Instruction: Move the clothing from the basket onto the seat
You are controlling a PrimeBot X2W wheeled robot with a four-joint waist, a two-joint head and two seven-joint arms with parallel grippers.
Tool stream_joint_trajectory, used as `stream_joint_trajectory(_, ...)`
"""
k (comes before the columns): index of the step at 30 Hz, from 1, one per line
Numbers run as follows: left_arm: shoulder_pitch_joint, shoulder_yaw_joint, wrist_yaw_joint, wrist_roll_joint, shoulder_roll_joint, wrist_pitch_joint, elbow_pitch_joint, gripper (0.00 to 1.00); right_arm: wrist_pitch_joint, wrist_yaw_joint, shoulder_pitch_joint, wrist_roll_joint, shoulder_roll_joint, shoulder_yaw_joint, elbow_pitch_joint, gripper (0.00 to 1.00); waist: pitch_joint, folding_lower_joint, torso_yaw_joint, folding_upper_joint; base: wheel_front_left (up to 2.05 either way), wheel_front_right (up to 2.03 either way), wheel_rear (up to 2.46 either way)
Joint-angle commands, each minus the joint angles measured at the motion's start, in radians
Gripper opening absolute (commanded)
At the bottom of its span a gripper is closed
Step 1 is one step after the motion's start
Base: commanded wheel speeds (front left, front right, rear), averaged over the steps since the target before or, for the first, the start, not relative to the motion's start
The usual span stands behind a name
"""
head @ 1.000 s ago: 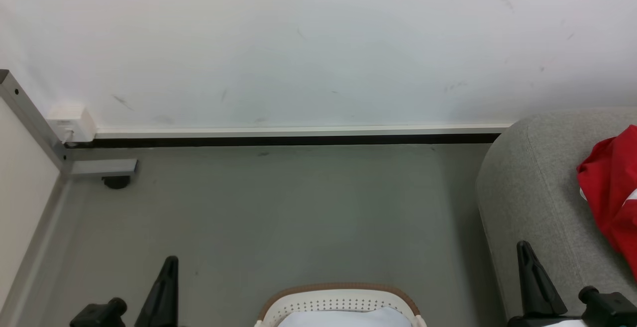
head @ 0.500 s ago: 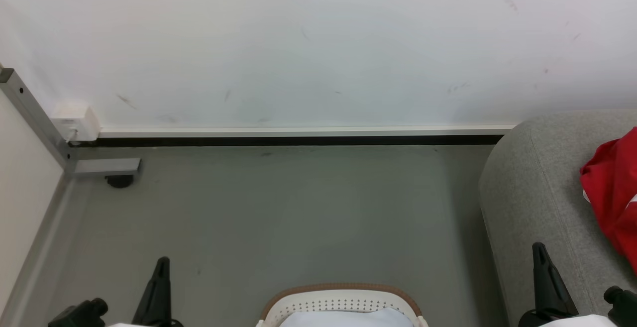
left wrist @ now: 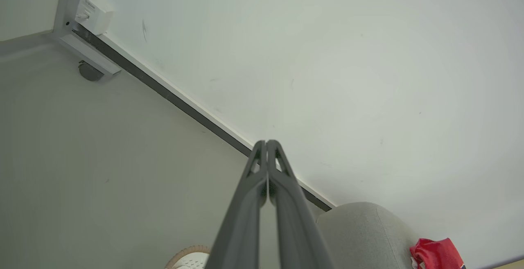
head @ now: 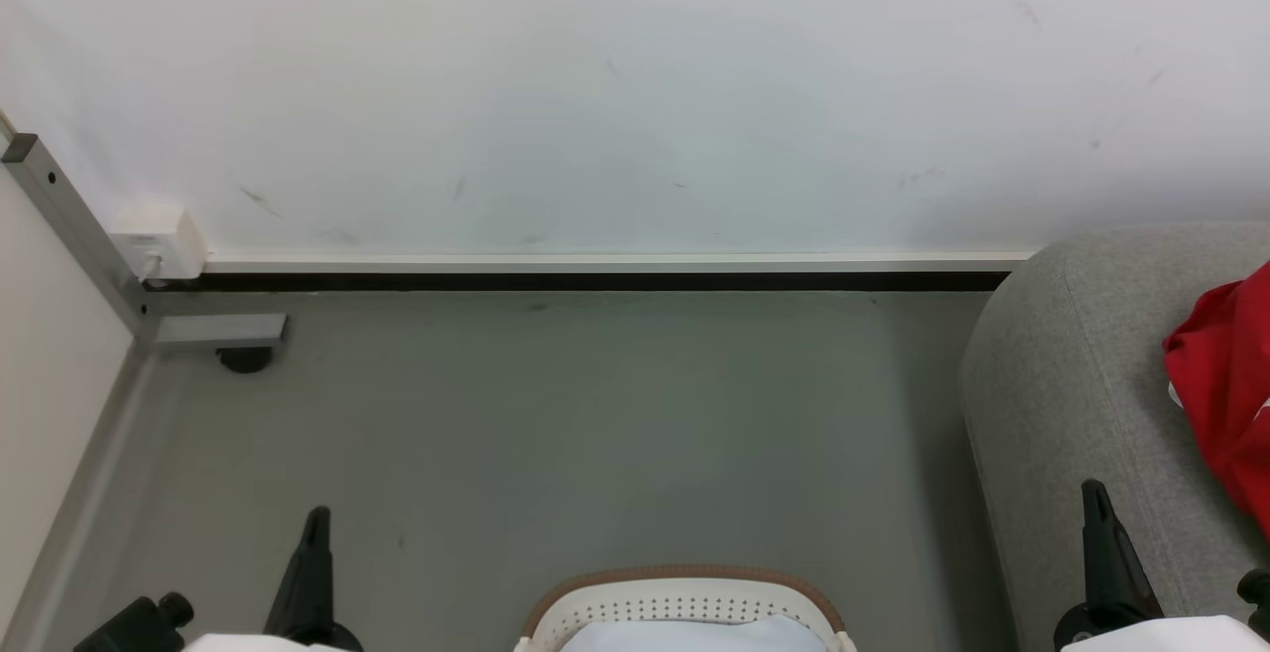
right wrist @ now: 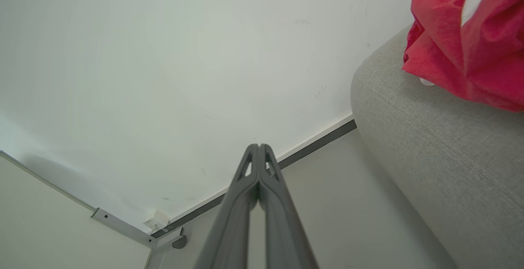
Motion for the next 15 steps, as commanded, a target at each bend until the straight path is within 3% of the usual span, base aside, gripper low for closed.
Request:
stream_joint_trajectory(1,-0.027,0.01,0.0,-0.042,0.003,0.012,-0.009,0.0,0.009,-0.001,-0.025,0.043,-0.008,-0.008,-0.009,0.0,0.0,0.0,0.001,0.0,0.0,0.0,0.0)
stream_joint_trajectory(15,-0.04,0.025,0.0,-0.2,-0.003,0.057,-0.002,0.0,0.05,-0.001,-0.033,0.2,-0.011,-0.026,-0.007,0.0,-0.001,0.0,0.008,0.0,0.0,0.0,0.0)
